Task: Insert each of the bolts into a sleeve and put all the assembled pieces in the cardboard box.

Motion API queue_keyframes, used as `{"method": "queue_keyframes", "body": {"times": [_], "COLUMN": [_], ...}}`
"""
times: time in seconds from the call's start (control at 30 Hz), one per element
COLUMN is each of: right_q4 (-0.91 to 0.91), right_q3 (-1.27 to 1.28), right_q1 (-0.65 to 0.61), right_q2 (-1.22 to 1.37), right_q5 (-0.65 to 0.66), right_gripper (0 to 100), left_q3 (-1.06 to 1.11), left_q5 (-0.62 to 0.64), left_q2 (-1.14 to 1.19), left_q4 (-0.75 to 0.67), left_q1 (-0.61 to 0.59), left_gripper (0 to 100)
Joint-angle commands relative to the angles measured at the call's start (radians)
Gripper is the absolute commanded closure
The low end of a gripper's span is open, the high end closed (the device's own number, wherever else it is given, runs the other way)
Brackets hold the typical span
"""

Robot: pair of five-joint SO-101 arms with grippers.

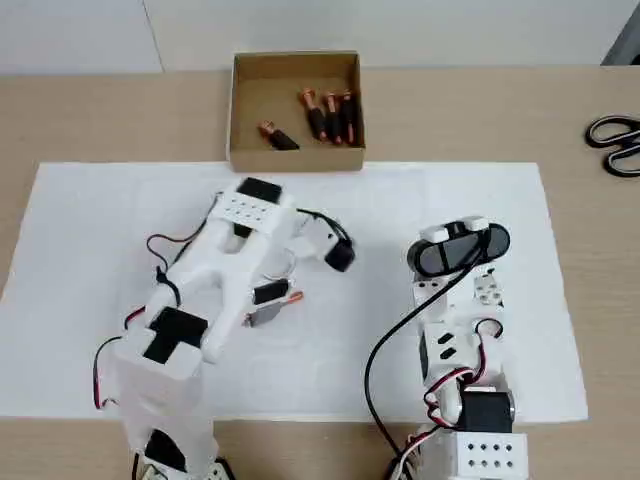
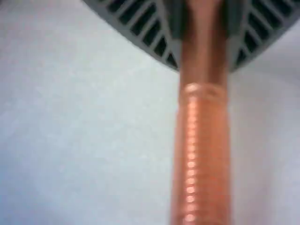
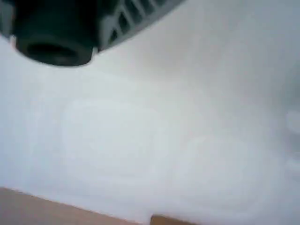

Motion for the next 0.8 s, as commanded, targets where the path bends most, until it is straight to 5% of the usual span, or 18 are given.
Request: {"method": "queue_keyframes", "body": {"times": [0.0,0.47,0.6,0.77], "right_q4": [0.002,0.004,0.004,0.004], "right_q3": [-0.057,-0.057,-0.057,-0.057], "right_q1": [0.001,0.001,0.001,0.001], "right_q2": [-0.019,-0.018,-0.018,-0.018], "right_q5": [0.002,0.002,0.002,0.002], "right_gripper": [99.5,99.5,99.5,99.5], "left_q3": [-0.039,-0.041,-0.042,-0.125], "left_q5": [-0.087,-0.899,-1.002,-0.925], "left_q2": [-0.075,-0.141,-0.066,-0.008], "left_q4": [0.029,-0.014,-0.121,-0.213], "left_q1": [0.008,-0.140,-0.149,-0.141], "left_gripper": [99,99,99,99]}}
